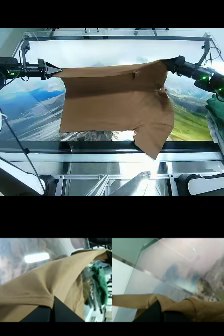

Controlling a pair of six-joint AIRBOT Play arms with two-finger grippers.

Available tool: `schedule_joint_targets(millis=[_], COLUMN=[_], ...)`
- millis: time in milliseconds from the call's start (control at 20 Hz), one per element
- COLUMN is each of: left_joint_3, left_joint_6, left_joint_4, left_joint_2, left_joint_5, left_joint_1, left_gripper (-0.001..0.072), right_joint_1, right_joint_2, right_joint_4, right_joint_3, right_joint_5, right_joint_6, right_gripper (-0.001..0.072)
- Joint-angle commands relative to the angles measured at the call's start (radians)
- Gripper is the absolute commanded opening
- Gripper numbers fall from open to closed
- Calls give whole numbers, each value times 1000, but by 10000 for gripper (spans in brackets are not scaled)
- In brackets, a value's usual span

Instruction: Fold the shirts.

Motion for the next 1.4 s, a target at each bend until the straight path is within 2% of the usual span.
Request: schedule_joint_targets(millis=[0, 100, 200, 400, 600, 1000, 1050, 1100, 1150, 1200, 1250, 1350], left_joint_3=[117, 108, 67, -88, -171, -245, -245, -245, -245, -245, -245, -248], left_joint_6=[-89, -107, -121, -119, -112, -113, -113, -115, -125, -150, -164, -200], left_joint_4=[125, 203, 235, 253, 313, 305, 300, 303, 304, 304, 305, 318], left_joint_2=[-77, -77, -77, -77, -77, -77, -71, -60, -46, -29, -14, 19], left_joint_5=[32, 31, 32, 11, -44, -29, -15, 8, 32, 58, 92, 163], left_joint_1=[-28, -28, -13, 2, -13, -15, -15, -7, 1, 19, 35, 70], left_gripper=[15, 16, 16, 15, 15, 16, 143, 405, 610, 671, 670, 666], right_joint_1=[-37, -42, -42, -43, -43, -43, -47, -58, -76, -101, -134, -210], right_joint_2=[-26, -26, -27, -31, -66, -81, -80, -74, -62, -42, -11, 68], right_joint_4=[-157, -360, -428, -431, -431, -432, -432, -440, -467, -502, -541, -607], right_joint_3=[8, -3, -44, -130, -138, -142, -142, -142, -142, -142, -142, -142], right_joint_5=[112, 124, 108, 27, 23, 25, 43, 78, 119, 164, 211, 290], right_joint_6=[79, 154, 147, 121, 121, 122, 126, 146, 186, 225, 266, 323], right_gripper=[19, 18, 18, 18, 18, 21, 141, 285, 286, 299, 360, 384])
